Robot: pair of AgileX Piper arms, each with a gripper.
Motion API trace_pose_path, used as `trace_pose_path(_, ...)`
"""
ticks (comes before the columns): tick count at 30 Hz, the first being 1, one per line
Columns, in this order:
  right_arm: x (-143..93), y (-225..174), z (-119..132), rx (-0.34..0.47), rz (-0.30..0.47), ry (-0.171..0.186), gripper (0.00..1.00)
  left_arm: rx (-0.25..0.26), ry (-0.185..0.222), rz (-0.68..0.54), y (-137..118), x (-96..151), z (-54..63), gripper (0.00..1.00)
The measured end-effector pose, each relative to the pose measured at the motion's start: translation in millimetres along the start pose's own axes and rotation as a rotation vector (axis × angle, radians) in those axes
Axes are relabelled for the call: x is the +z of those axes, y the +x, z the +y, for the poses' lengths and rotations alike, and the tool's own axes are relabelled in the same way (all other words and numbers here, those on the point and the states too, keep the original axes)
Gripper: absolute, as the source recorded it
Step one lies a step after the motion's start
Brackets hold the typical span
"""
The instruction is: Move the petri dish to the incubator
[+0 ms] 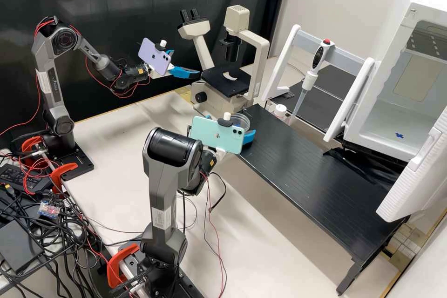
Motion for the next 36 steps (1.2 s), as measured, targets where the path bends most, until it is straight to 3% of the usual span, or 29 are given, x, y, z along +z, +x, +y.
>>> trace_pose_path(3, 0, 3, 0, -0.004, -0.004, 0.005, 1.0, 0.0, 0.0, 0.0, 0, 0, 0.0, 1.0)
trace_pose_path(4, 0, 3, 0, -0.004, -0.005, 0.005, 0.0, 0.0, 0.0, 0.0, 0, 0, 0.0, 1.0)
trace_pose_path(36, 7, 24, -13, -0.06, -0.024, 0.062, 0.0, 0.0, 0.0, 0.0, 0, 0, 0.0, 1.0)
